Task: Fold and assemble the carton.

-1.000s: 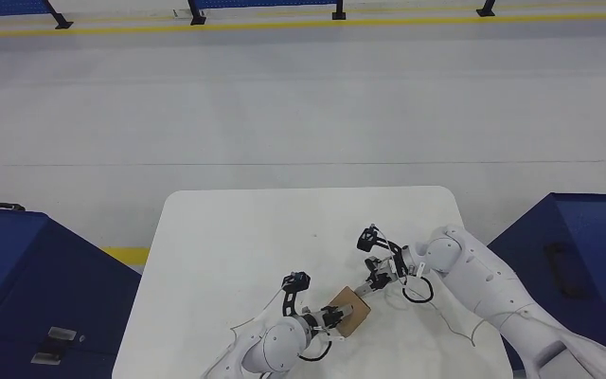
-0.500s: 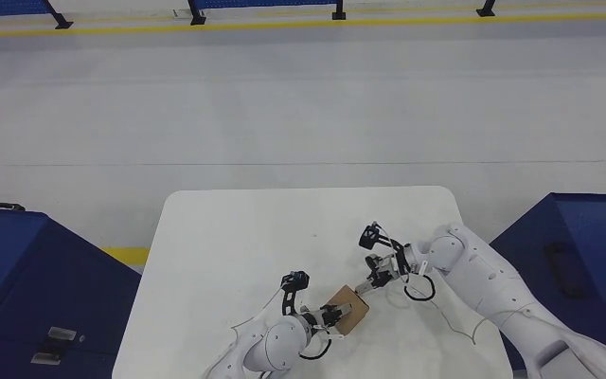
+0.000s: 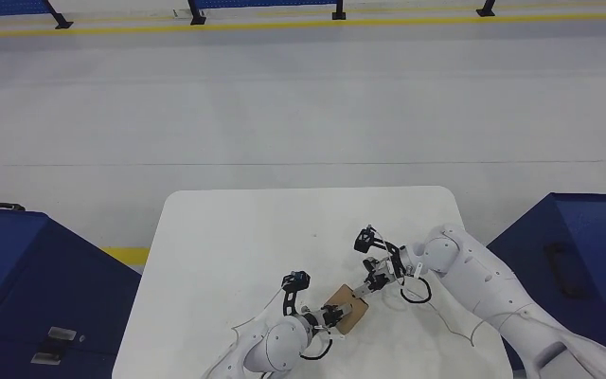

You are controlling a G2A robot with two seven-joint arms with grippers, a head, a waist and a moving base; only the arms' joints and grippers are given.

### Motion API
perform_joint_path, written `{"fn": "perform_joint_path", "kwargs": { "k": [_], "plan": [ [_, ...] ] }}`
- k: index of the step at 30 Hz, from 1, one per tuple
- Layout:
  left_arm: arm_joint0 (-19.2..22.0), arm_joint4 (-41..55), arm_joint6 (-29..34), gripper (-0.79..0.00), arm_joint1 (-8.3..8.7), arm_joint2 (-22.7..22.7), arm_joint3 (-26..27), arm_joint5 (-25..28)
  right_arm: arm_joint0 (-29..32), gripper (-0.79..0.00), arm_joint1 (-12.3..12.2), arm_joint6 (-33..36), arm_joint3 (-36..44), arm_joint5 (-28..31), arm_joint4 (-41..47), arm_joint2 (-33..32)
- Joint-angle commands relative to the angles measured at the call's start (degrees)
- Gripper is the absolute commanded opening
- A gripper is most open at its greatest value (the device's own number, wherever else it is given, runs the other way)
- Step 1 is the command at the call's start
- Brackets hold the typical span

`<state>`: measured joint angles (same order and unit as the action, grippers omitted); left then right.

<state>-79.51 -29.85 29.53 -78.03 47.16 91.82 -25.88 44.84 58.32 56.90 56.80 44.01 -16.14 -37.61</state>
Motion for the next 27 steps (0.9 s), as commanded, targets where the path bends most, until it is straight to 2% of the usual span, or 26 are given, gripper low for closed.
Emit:
{"fn": "perform_joint_path", "kwargs": {
  "k": [1,12,18,19,21,24,27],
  "plan": [
    [-0.02,-0.03,0.0,0.0,0.0,0.02,-0.01,0.03,-0.2,0.0,0.12,0.03,-0.23,-0.42,-0.12,0.14],
    [-0.9,0.19,-0.78,0.0,0.14,0.63,1.49,1.19,-0.95,0.0,1.01,0.4,-0.96,-1.88,-0.28,1.24],
    [-3.65,-0.92,-1.86,0.0,1.19,3.76,7.94,4.52,-1.14,0.0,1.24,0.36,-1.13,-2.04,-0.51,1.41],
    [-4.37,-1.49,-2.14,0.0,1.49,4.54,9.36,5.99,-1.15,0.0,1.26,0.31,-1.07,-2.0,-0.59,1.42],
    [-5.67,-3.95,-2.95,0.0,2.23,5.71,12.96,12.49,-1.12,0.0,1.29,0.29,-1.04,-1.99,-0.69,1.43],
    [-8.93,-9.03,-7.01,0.0,3.85,7.08,18.24,34.8,-1.15,0.0,1.32,0.91,-0.83,-1.96,-0.75,1.53],
    [-8.93,-9.03,-7.01,0.0,3.85,7.08,18.24,34.8,-1.31,0.0,1.29,1.46,-0.39,-2.63,-1.03,1.48]
  ]
}}
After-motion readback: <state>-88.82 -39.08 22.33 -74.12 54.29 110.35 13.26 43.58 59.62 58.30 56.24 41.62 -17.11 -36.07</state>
